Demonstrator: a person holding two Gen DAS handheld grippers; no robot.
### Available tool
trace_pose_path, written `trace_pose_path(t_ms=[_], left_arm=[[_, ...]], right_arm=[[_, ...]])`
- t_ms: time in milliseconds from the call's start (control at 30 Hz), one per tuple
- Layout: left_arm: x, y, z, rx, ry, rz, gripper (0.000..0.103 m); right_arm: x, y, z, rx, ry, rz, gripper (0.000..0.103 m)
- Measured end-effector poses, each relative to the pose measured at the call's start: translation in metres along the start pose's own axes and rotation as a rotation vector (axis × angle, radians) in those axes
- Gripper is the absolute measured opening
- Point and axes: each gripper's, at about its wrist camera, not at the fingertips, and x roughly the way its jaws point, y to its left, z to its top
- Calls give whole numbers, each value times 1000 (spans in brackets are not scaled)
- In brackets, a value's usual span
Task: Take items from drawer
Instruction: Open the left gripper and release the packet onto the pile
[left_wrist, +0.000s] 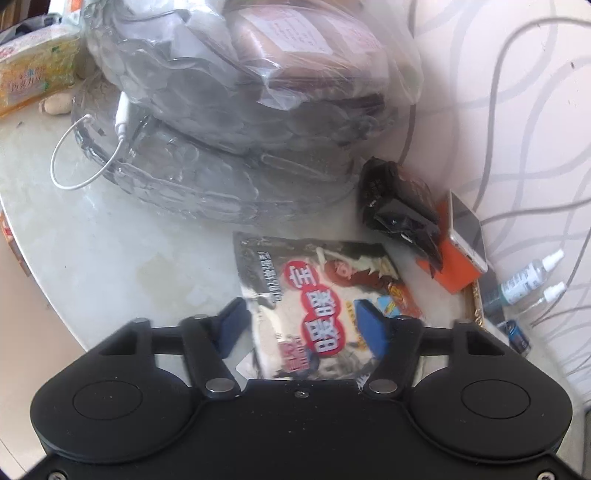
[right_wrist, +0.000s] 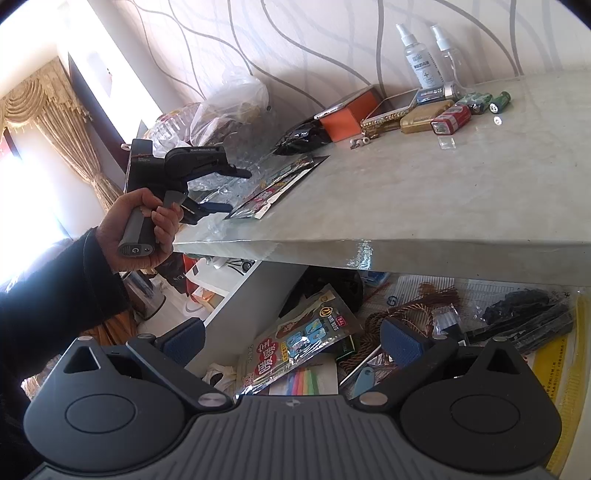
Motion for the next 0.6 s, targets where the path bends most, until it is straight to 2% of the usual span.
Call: trace_pose_path(t_ms=[200, 333, 533, 567, 600], left_arm=[[0, 6, -6, 7, 36, 7, 5], [-10, 6, -14, 34, 34, 0, 4], [-29, -19, -28, 169, 10, -39, 5], [-31, -23, -27, 187, -7, -24, 6], [-30, -26, -25, 202, -22, -3, 12]], right_arm=[[0, 0, 0, -1, -3, 0, 103], [0, 0, 1, -2, -2, 0, 103], [1, -1, 2, -2, -1, 1, 103], [1, -1, 2, -3, 0, 1, 103], [1, -1, 2, -3, 0, 1, 103]])
